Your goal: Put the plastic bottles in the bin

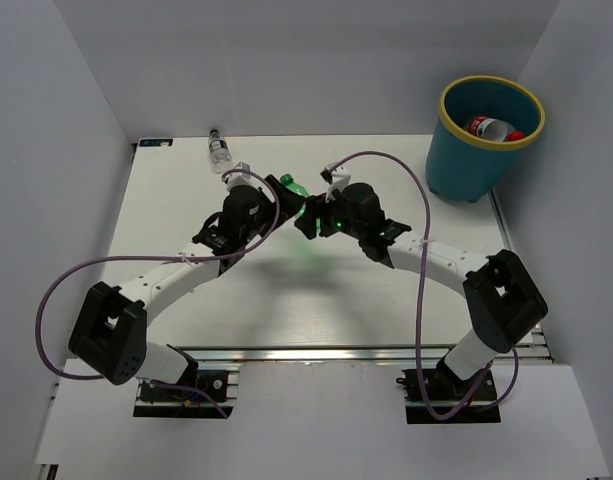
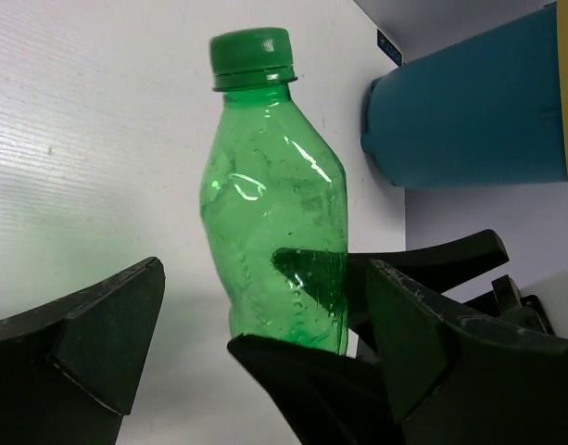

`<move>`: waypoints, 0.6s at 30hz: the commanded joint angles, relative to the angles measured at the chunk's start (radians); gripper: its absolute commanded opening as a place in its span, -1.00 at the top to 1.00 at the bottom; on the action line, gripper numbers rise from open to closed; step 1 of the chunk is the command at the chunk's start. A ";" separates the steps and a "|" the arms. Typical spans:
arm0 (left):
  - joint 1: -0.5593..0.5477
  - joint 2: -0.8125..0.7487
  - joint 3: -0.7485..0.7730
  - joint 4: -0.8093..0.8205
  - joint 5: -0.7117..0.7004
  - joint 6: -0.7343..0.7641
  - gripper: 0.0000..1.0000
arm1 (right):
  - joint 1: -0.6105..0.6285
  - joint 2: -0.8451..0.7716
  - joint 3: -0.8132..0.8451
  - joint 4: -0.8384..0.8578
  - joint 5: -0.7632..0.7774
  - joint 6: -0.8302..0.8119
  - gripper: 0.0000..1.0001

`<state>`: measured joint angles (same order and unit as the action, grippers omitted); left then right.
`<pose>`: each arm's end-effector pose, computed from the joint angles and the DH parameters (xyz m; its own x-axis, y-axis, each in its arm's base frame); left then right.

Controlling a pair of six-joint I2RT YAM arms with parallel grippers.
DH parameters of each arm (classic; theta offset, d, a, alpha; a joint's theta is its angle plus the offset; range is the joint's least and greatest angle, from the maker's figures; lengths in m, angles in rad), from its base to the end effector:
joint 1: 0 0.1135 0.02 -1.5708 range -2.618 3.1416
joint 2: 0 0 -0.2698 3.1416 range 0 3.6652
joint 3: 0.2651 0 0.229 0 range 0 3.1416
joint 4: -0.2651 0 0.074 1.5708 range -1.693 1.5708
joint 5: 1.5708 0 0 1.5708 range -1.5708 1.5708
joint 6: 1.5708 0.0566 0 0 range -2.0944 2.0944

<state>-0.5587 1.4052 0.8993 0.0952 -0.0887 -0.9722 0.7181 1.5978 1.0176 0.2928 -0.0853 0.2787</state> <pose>0.2718 -0.1640 0.2729 -0.5701 -0.6141 -0.5458 -0.0210 0.6750 -0.7375 0.2755 0.2471 0.2753 -0.4025 0.0123 -0.9153 -0.6307 0.7210 0.2870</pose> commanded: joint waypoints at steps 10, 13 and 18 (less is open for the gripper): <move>0.227 -0.055 0.173 -0.176 -0.089 0.107 -0.96 | -0.215 -0.170 0.116 -0.165 0.075 -0.082 0.48; 0.287 0.010 0.207 -0.219 -0.088 0.184 -0.96 | -0.362 -0.209 0.192 -0.210 0.021 -0.091 0.47; 0.313 0.132 0.306 -0.267 -0.155 0.297 -0.96 | -0.560 -0.174 0.470 -0.381 0.148 -0.179 0.36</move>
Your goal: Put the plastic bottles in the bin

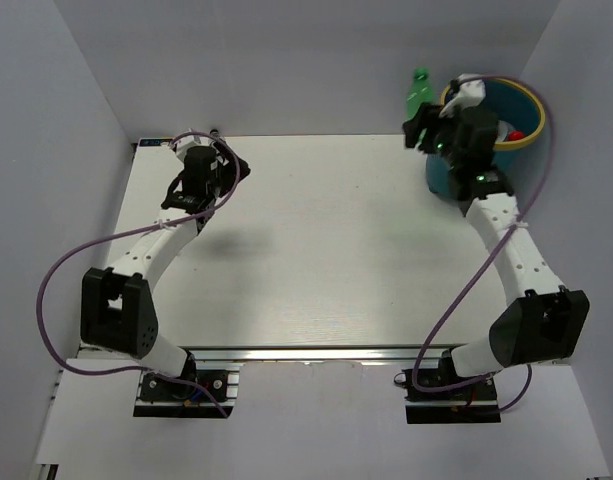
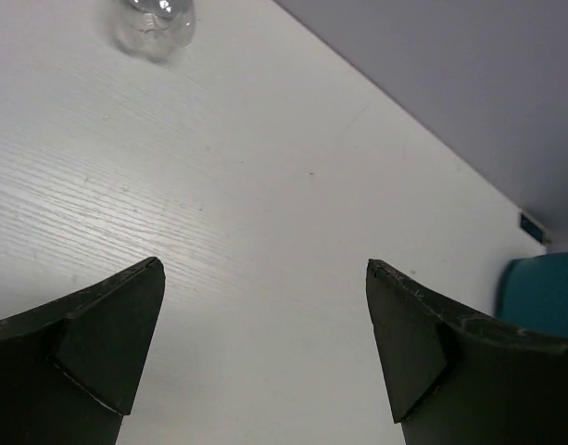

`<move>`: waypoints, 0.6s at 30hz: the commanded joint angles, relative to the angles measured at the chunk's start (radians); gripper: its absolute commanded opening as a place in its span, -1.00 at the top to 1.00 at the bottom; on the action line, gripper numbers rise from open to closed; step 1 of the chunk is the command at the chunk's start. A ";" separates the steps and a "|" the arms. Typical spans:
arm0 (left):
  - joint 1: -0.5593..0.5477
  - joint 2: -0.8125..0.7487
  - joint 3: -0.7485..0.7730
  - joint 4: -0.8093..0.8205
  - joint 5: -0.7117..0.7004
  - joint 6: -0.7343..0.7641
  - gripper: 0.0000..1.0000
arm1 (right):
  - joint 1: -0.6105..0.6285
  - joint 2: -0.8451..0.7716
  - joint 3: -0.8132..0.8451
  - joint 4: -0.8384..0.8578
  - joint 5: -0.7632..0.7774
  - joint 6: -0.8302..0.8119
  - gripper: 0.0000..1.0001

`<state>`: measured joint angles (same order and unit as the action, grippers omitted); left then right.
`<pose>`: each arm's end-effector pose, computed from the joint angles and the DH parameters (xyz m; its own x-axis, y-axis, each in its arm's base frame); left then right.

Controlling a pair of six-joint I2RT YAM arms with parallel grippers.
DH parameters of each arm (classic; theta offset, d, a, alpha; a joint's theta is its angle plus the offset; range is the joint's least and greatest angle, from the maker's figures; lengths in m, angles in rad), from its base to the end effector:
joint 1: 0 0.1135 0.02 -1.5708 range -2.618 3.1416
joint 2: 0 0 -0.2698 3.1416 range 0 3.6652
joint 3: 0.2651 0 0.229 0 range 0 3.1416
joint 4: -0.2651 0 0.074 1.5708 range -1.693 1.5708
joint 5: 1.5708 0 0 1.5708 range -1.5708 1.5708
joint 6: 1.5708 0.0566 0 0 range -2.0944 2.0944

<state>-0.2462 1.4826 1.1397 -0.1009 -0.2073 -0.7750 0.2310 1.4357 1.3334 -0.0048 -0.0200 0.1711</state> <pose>0.3339 -0.0719 0.3089 -0.3383 -0.6210 -0.7071 -0.2498 0.7836 -0.5688 0.3302 0.0788 0.4040 -0.1448 0.1408 -0.9794 -0.2269 0.9587 0.1714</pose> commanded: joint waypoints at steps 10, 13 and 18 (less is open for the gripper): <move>0.065 0.237 0.271 -0.160 -0.063 0.131 -0.96 | -0.309 0.296 0.605 -0.371 0.109 -0.127 -0.03; 0.071 0.258 0.292 -0.163 -0.073 0.141 -0.96 | -0.328 0.417 0.787 -0.478 0.103 -0.143 -0.79; 0.084 0.262 0.302 -0.158 -0.081 0.172 -0.96 | -0.326 0.411 0.886 -0.557 -0.015 -0.156 -0.79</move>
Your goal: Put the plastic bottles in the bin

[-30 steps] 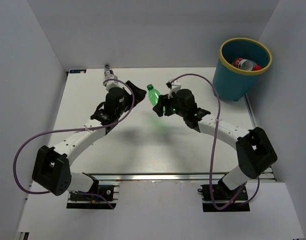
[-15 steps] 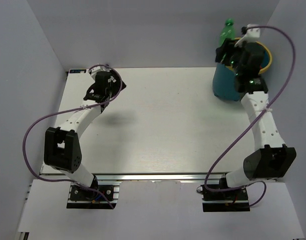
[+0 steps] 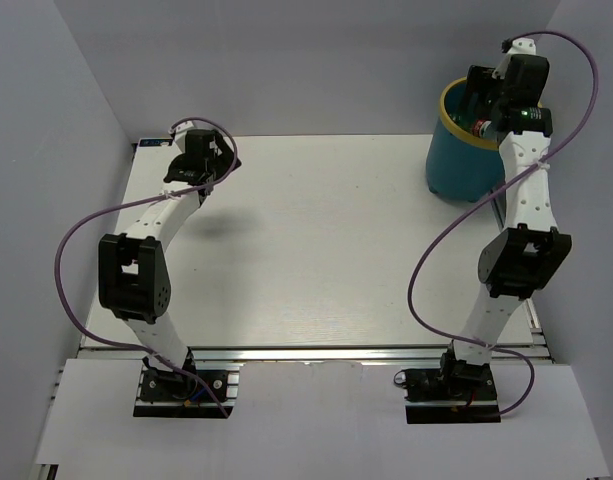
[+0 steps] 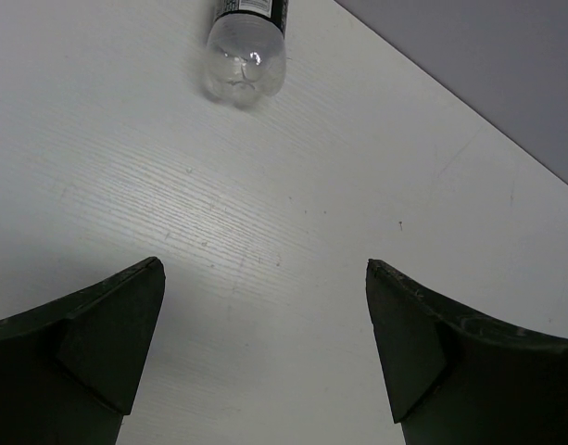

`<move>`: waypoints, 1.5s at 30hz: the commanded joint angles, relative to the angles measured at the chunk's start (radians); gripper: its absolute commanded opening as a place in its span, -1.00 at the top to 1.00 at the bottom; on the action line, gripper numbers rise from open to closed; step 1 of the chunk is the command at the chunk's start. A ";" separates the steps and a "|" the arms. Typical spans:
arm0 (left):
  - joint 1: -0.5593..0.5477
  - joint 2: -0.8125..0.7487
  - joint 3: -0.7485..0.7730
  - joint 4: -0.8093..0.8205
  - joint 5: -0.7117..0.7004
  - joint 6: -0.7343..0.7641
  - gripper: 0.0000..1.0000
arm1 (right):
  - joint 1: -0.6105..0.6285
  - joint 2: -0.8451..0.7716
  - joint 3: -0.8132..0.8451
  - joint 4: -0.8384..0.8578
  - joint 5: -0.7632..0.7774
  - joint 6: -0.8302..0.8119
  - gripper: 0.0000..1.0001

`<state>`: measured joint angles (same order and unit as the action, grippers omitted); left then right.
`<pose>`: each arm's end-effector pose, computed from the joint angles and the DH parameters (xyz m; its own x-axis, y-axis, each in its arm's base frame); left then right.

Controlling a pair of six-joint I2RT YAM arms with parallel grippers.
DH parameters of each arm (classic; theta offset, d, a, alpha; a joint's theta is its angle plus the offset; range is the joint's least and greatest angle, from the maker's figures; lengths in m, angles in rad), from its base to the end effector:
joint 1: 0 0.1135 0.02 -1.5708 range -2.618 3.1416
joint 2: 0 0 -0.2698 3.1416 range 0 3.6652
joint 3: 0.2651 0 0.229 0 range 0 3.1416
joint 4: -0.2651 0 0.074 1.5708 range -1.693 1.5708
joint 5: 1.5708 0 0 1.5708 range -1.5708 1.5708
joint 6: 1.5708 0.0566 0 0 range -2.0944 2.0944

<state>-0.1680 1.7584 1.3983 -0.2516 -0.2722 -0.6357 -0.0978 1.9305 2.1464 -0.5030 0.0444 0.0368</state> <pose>0.4004 -0.0525 0.2830 -0.4224 -0.5084 -0.7504 -0.3812 0.8508 -0.3619 0.4408 -0.0458 0.4350 -0.2765 0.0641 -0.9589 0.1502 0.9884 0.0227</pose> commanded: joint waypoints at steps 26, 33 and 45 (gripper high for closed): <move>0.133 0.665 0.708 0.136 0.056 0.254 -0.96 | 0.337 -0.476 -0.709 0.256 -0.629 -0.238 -0.79; 0.142 0.880 0.930 0.106 0.148 0.260 -0.96 | 0.337 -0.410 -0.714 0.287 -0.588 -0.242 -0.79; 0.142 0.828 0.814 0.146 0.232 0.264 -0.12 | 0.336 -0.380 -0.764 0.313 -0.587 -0.164 -0.79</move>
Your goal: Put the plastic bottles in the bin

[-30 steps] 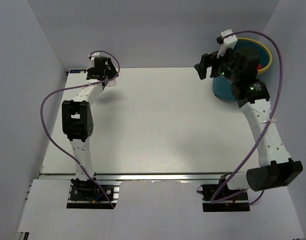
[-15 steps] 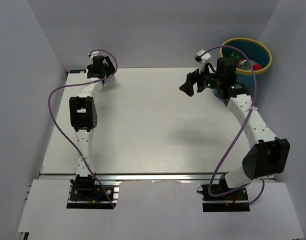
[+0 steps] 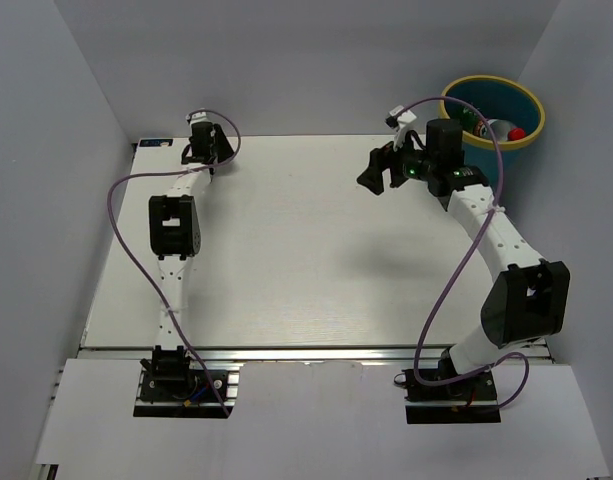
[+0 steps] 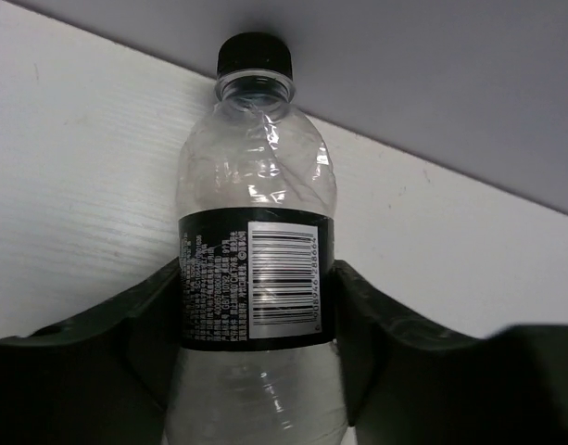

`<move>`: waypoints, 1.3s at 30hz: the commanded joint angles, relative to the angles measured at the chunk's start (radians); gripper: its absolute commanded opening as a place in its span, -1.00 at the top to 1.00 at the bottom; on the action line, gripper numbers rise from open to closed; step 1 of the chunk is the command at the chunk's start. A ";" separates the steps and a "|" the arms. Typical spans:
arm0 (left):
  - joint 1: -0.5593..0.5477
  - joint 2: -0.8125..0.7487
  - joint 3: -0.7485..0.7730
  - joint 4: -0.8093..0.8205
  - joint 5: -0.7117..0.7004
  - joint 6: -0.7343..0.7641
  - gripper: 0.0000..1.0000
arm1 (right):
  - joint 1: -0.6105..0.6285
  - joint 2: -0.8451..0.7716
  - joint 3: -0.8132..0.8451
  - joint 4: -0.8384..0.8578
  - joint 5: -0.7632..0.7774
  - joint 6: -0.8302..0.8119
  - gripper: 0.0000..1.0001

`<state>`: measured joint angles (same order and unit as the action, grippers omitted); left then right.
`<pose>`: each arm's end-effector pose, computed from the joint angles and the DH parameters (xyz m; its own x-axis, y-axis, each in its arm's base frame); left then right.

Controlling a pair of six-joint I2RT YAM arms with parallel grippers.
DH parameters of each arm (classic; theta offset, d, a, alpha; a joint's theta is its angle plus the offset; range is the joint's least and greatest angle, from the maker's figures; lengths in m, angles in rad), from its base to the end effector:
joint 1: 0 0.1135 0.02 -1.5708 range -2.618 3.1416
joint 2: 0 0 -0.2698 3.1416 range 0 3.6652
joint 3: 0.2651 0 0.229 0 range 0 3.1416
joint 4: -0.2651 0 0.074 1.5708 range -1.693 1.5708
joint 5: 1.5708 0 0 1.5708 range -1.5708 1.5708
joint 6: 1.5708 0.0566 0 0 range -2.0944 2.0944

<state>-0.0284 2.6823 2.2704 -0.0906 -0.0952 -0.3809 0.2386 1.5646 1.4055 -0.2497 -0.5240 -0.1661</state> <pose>0.6025 -0.0117 0.1368 -0.4265 -0.3581 -0.8306 -0.2300 0.9310 -0.2833 0.3421 0.1123 0.3586 -0.2733 -0.2138 -0.9379 -0.7056 0.7072 0.0444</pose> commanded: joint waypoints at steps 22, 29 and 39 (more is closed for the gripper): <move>-0.474 -1.317 -1.479 0.589 0.500 0.056 0.69 | 0.099 -0.380 -0.804 1.131 -0.011 0.901 -0.79; -0.613 -1.371 -1.549 0.635 0.542 0.027 0.80 | 0.149 -0.434 -0.904 1.294 0.107 1.010 -0.79; -0.697 -1.331 -1.497 0.644 0.531 0.043 0.87 | 0.229 -0.402 -0.879 1.206 0.159 0.993 -0.79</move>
<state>-0.6930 1.3617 0.7368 0.5251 0.4171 -0.3515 0.4389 1.1568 0.4877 0.9573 -0.4122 0.8364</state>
